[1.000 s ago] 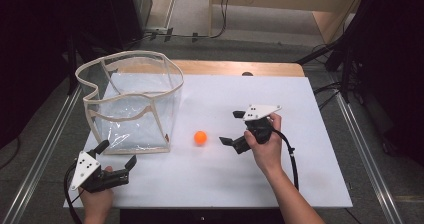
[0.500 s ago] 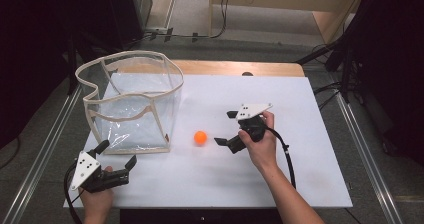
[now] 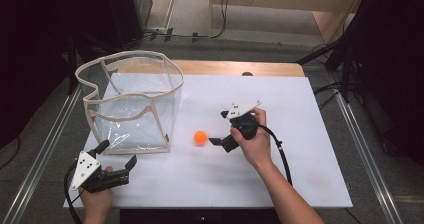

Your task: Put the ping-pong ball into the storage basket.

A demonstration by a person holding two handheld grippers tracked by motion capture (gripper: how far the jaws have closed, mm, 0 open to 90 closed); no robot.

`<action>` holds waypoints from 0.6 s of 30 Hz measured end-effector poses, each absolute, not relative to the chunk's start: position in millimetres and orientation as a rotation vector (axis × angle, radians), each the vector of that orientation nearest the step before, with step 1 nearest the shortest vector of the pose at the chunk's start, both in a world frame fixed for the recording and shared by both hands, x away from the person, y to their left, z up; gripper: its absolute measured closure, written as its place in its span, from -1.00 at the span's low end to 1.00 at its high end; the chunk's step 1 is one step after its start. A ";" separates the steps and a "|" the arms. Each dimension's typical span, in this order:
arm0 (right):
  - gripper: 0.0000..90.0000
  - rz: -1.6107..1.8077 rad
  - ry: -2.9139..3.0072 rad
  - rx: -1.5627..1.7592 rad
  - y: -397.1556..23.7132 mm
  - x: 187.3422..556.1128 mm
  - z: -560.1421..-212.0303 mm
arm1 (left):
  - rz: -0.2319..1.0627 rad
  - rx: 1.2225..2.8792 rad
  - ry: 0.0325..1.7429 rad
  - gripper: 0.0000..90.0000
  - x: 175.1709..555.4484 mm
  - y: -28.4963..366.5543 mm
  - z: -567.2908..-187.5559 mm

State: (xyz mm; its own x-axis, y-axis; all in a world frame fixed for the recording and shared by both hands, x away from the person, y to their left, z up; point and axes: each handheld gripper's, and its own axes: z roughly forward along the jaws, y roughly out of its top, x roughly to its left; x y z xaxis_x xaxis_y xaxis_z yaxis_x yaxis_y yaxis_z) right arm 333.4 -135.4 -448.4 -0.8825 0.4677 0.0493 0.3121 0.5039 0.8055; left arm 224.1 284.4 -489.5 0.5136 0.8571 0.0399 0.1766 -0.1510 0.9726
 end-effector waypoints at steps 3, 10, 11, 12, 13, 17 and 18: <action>-1.00 1.298 2.583 0.655 -131.7 335.7 -448.5 | 0.762 1.641 0.896 -1.00 224.1 284.3 -489.5; -1.00 1.232 2.627 0.636 -121.2 341.8 -450.3 | 0.764 1.641 0.896 -1.00 224.1 284.0 -489.5; -1.00 1.232 2.629 0.639 -120.3 342.3 -450.3 | 0.764 1.642 0.897 -1.00 224.1 284.1 -489.5; -1.00 1.224 2.636 0.641 -119.1 343.2 -450.0 | 0.764 1.641 0.896 -1.00 224.1 284.0 -489.5; -1.00 1.219 2.640 0.642 -117.9 343.8 -449.8 | 0.765 1.643 0.896 -1.00 224.1 284.1 -489.5; -1.00 1.190 2.660 0.634 -113.6 346.2 -449.7 | 0.766 1.648 0.891 -1.00 224.1 283.5 -489.6; -1.00 1.173 2.672 0.630 -112.0 347.1 -449.9 | 0.768 1.651 0.889 -1.00 224.1 283.6 -489.6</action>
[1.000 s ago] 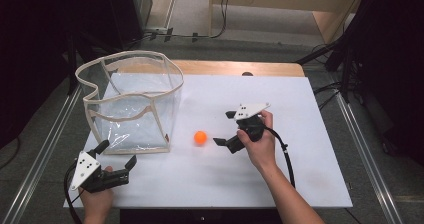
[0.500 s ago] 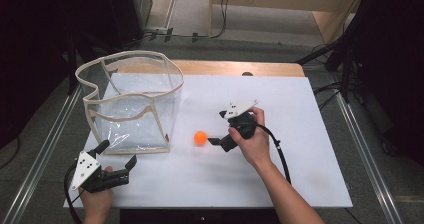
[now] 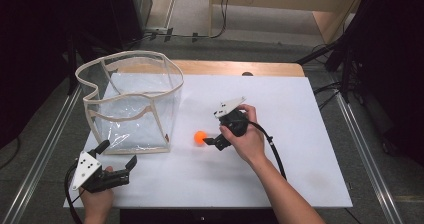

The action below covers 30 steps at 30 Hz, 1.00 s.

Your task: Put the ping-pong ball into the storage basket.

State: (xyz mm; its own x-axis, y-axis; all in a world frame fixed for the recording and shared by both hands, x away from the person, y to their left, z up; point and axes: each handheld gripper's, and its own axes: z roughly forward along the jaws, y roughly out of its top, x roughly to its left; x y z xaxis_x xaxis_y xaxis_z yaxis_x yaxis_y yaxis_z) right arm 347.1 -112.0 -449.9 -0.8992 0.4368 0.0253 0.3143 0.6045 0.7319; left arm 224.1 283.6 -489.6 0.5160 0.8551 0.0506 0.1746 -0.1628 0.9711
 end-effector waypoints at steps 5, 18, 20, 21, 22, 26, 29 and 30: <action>-1.00 1.114 2.710 0.618 -105.4 349.6 -451.3 | 0.765 1.646 0.892 -1.00 224.1 283.7 -489.6; -1.00 0.962 2.789 0.578 -86.0 356.2 -455.7 | 0.762 1.649 0.894 -1.00 224.5 283.8 -489.6; -1.00 0.946 2.804 0.571 -84.4 358.0 -456.8 | 0.762 1.648 0.894 -1.00 224.6 283.8 -489.6; -1.00 0.938 2.811 0.582 -83.6 358.3 -457.3 | 0.762 1.649 0.894 -1.00 224.6 283.8 -489.6; -1.00 0.929 2.816 0.581 -82.9 359.3 -457.8 | 0.761 1.648 0.894 -1.00 224.6 283.8 -489.6; -1.00 0.919 2.846 0.568 -79.9 362.5 -460.4 | 0.761 1.648 0.894 -1.00 224.6 283.8 -489.5; -1.00 0.905 2.865 0.566 -76.9 364.5 -462.4 | 0.761 1.649 0.894 -1.00 224.6 283.8 -489.5; -1.00 0.898 2.866 0.565 -75.9 365.4 -463.2 | 0.761 1.649 0.893 -1.00 224.7 283.8 -489.5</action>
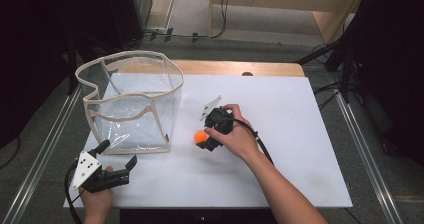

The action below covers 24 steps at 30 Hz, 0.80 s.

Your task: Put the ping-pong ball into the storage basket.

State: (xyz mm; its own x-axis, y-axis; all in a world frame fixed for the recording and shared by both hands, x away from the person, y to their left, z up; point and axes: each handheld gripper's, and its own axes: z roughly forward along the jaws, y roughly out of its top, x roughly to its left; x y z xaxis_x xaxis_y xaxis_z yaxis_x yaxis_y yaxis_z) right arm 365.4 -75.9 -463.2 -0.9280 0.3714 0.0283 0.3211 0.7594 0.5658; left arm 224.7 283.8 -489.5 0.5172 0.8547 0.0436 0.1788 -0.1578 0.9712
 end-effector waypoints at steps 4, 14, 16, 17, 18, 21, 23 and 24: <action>-1.00 0.854 2.898 0.564 -70.6 367.5 -465.9 | 0.761 1.650 0.893 -1.00 224.7 283.8 -489.5; -0.70 0.800 2.914 0.569 -61.6 371.6 -472.3 | 0.758 1.649 0.893 -1.00 224.8 283.8 -489.5; -0.70 0.800 2.923 0.572 -61.0 372.3 -473.7 | 0.759 1.650 0.892 -1.00 224.8 283.8 -489.5; -0.70 0.786 2.928 0.555 -61.0 373.3 -474.1 | 0.759 1.649 0.893 -1.00 224.8 283.8 -489.5; -0.70 0.789 2.933 0.568 -60.5 373.1 -474.7 | 0.759 1.649 0.893 -1.00 224.8 283.8 -489.5; -0.65 0.777 2.950 0.558 -59.8 374.4 -476.7 | 0.759 1.650 0.892 -1.00 224.8 283.8 -489.5; -0.54 0.755 2.961 0.555 -58.4 374.5 -478.1 | 0.759 1.650 0.893 -1.00 224.8 283.7 -489.5; -0.52 0.746 2.964 0.565 -57.7 374.1 -478.9 | 0.759 1.650 0.893 -1.00 224.8 283.7 -489.5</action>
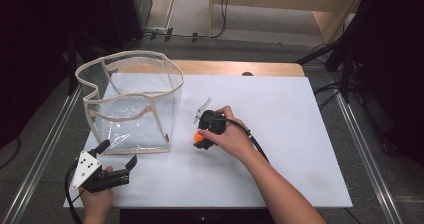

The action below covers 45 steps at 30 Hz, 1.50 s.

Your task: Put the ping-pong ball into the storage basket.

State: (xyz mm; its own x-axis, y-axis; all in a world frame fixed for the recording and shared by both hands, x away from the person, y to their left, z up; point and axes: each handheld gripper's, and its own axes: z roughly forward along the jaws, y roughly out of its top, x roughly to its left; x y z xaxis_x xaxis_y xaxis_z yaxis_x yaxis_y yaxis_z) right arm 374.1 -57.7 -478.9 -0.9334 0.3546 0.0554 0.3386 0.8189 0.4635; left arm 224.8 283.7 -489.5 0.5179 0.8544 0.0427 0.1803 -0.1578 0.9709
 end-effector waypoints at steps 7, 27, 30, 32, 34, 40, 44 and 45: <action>-0.28 0.722 2.960 0.572 -55.1 375.6 -483.1 | 0.758 1.650 0.893 -1.00 224.9 283.8 -489.5; 0.04 0.703 2.933 0.575 -51.6 375.8 -487.3 | 0.757 1.650 0.893 -1.00 224.9 283.8 -489.4; 0.05 0.697 2.938 0.566 -52.0 376.3 -486.6 | 0.757 1.650 0.892 -1.00 224.9 283.8 -489.5; 0.05 0.698 2.940 0.562 -52.0 376.2 -486.4 | 0.757 1.650 0.891 -1.00 224.9 283.8 -489.5; 0.06 0.703 2.947 0.562 -52.3 376.4 -486.0 | 0.757 1.649 0.891 -1.00 224.9 283.9 -489.5; 0.06 0.706 2.956 0.552 -53.8 377.6 -481.4 | 0.757 1.649 0.891 -1.00 224.9 283.9 -489.4; 0.06 0.722 2.955 0.543 -53.8 377.9 -475.7 | 0.757 1.646 0.892 -1.00 224.9 283.9 -489.5; 0.06 0.732 2.959 0.543 -53.7 377.8 -474.4 | 0.756 1.647 0.890 -1.00 224.9 284.0 -489.4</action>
State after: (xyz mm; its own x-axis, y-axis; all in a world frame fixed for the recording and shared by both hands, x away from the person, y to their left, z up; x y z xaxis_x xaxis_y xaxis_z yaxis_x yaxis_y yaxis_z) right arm 377.8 -53.7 -474.4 -0.9374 0.3461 0.0391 0.3244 0.8268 0.4595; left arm 224.9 284.0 -489.4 0.5200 0.8532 0.0405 0.1778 -0.1545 0.9719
